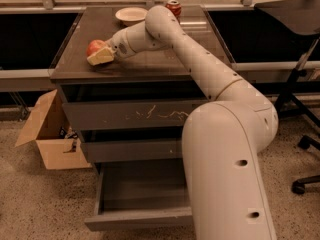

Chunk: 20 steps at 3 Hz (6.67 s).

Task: Place apple into bottom drawer

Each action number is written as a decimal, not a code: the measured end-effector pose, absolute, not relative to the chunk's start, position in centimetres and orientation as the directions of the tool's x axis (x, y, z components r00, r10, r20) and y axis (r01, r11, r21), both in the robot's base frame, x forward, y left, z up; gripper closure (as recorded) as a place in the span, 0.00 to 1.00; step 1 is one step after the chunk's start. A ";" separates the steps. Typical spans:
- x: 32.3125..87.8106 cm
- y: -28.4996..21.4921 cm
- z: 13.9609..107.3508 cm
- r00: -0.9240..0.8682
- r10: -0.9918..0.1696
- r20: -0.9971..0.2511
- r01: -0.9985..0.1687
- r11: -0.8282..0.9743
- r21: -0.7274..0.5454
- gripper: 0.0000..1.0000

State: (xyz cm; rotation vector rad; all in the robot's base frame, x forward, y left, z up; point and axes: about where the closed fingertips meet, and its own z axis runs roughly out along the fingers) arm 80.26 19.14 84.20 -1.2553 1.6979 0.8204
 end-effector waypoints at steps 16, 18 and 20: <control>46.0 10.5 54.5 -0.404 -0.610 -0.682 -0.907 0.167 0.388 1.00; 46.0 9.0 51.5 -0.435 -0.628 -0.645 -0.894 0.218 0.391 1.00; 47.1 3.8 43.6 -0.470 -0.660 -0.587 -0.877 0.276 0.393 1.00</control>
Offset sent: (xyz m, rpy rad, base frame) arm -0.1083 -0.0279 0.1072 0.2939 -0.3105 0.3128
